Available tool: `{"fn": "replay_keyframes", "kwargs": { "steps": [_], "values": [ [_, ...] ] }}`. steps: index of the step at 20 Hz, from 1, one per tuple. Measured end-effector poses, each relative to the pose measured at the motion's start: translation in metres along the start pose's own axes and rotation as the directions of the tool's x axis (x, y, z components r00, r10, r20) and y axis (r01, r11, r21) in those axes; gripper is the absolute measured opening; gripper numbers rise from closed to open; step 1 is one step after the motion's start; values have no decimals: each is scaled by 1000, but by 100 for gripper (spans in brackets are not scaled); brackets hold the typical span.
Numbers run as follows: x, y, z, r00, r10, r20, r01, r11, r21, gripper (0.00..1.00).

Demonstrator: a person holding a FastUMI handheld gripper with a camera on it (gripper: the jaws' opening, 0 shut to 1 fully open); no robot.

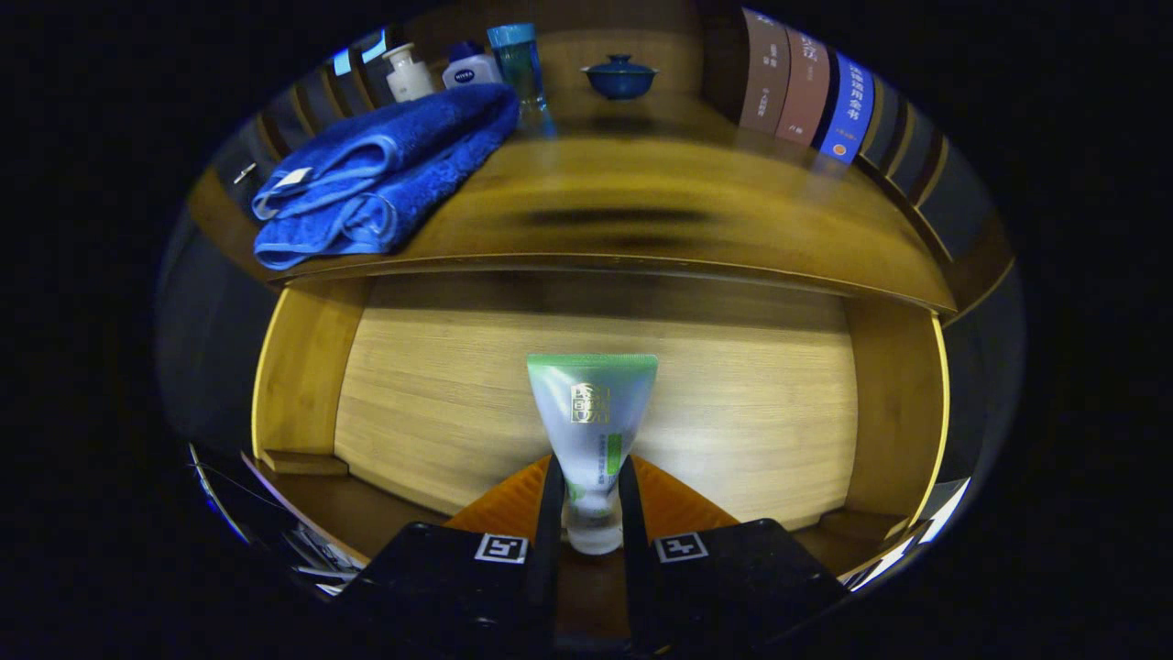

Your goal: Pull open the drawer, take out the items inside it, and place them on the countertop above the cabinet.

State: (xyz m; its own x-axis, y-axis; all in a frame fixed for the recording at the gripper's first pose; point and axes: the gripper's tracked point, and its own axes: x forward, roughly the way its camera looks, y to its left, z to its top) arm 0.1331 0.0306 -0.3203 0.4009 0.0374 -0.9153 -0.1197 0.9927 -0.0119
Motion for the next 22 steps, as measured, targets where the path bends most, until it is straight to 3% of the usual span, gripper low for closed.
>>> {"fn": "replay_keyframes", "kwargs": {
  "steps": [4, 6, 11, 22],
  "values": [
    [1, 2, -4, 1000, 0, -1, 0, 1000, -23, 35],
    [12, -1, 5, 1000, -6, 24, 5, 1000, 22, 12],
    [11, 3, -4, 1000, 9, 8, -9, 1000, 21, 12],
    [-46, 7, 18, 990, 42, 137, -46, 999, 27, 12]
  ]
}}
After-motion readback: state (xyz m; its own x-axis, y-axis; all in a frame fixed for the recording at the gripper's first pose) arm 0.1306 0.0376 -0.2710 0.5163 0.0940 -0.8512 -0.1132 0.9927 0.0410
